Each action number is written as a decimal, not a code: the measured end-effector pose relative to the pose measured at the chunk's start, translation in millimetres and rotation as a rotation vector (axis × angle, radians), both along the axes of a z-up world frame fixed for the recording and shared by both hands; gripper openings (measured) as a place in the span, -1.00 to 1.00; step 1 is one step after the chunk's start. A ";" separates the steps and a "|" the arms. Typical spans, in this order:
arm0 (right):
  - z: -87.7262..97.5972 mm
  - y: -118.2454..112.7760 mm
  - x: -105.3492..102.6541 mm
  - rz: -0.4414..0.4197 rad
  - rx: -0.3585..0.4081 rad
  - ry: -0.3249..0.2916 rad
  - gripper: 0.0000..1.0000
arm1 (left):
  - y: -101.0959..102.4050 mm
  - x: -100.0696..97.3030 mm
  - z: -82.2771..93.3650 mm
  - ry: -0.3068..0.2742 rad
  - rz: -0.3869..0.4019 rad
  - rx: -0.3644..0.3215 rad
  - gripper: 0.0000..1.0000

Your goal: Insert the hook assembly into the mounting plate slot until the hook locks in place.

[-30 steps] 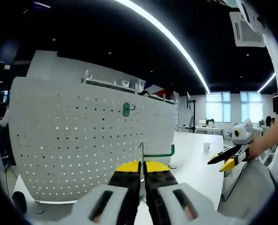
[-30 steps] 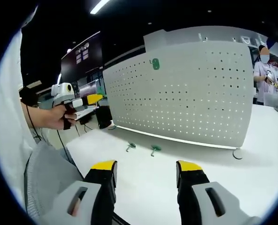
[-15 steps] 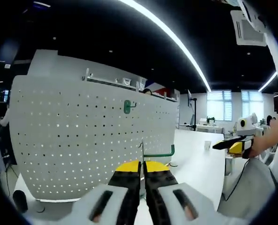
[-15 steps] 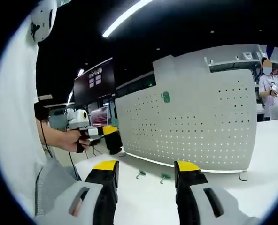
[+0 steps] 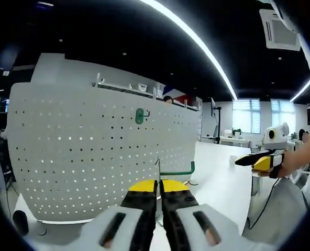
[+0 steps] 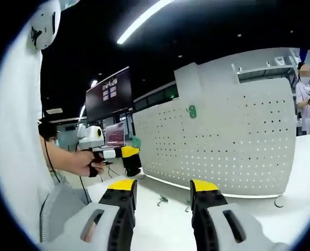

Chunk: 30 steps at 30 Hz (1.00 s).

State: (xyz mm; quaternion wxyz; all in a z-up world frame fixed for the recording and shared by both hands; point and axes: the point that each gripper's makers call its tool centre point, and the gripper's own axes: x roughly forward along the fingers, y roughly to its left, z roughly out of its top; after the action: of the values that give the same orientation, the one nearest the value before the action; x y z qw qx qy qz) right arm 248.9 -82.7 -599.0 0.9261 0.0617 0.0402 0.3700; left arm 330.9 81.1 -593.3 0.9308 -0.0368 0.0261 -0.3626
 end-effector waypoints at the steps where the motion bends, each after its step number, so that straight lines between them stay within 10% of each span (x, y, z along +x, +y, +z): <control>1: -0.5 0.0 1.9 -0.002 -0.006 0.001 -0.25 | -2.1 0.4 0.4 0.000 0.004 0.001 -0.97; 30: 33.0 41.5 22.4 0.059 0.130 -0.015 -0.40 | -35.0 -8.5 29.0 -0.054 -0.017 0.053 -0.97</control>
State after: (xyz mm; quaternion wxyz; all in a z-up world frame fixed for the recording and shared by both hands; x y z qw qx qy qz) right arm 271.3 -41.2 -566.0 0.9091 0.1178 0.0108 0.3994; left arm 322.4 46.1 -564.3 0.9288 -0.0022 0.0110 -0.3705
